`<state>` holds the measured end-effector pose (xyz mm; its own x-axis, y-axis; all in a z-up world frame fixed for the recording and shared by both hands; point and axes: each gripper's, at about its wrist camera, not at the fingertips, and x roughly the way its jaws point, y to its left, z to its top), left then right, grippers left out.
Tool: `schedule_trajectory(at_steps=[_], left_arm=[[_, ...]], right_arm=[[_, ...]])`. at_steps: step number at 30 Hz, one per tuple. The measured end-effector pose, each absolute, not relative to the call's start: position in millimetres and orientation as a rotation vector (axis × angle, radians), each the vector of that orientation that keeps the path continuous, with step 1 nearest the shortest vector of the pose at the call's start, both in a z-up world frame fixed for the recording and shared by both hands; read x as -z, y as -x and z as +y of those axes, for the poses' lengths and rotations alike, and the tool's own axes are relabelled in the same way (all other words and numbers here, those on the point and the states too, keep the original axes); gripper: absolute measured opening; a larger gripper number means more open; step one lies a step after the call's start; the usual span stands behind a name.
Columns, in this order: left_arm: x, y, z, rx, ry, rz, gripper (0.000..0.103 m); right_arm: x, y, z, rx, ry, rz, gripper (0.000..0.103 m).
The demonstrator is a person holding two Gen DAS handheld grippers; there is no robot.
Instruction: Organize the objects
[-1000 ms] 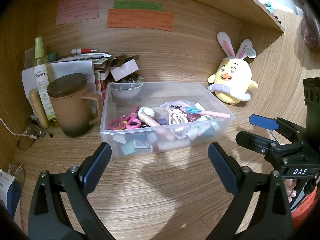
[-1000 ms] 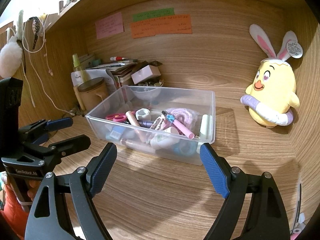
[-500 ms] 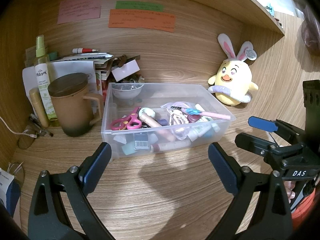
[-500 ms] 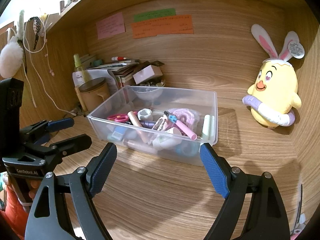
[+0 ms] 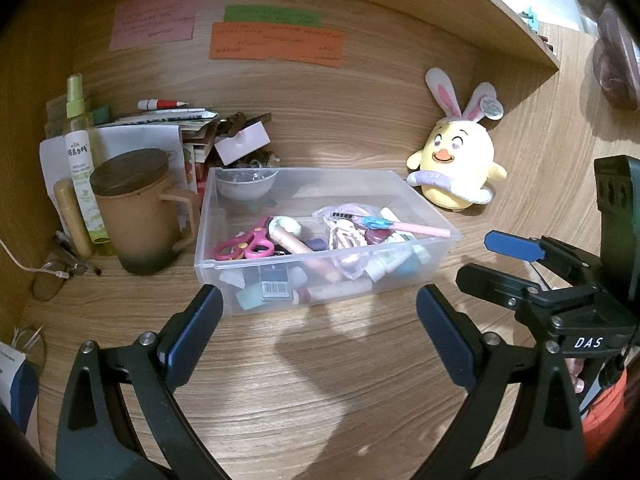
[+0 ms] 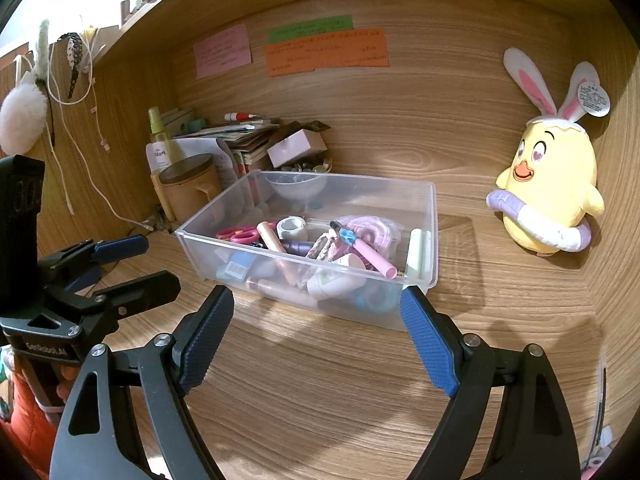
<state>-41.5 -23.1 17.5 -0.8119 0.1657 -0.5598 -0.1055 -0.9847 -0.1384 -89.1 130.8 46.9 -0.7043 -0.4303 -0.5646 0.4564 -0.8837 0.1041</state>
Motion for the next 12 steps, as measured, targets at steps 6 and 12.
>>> schedule_trajectory(at_steps=[6, 12], left_arm=[[-16.3, 42.7, -22.8, -2.866, 0.903, -0.161, 0.098], [-14.7, 43.4, -23.0, -2.866, 0.913, -0.166, 0.099]], right_arm=[[-45.2, 89.3, 129.2, 2.521, -0.828, 0.059, 0.083], [-42.7, 90.3, 129.5, 2.516, -0.835, 0.057, 0.083]])
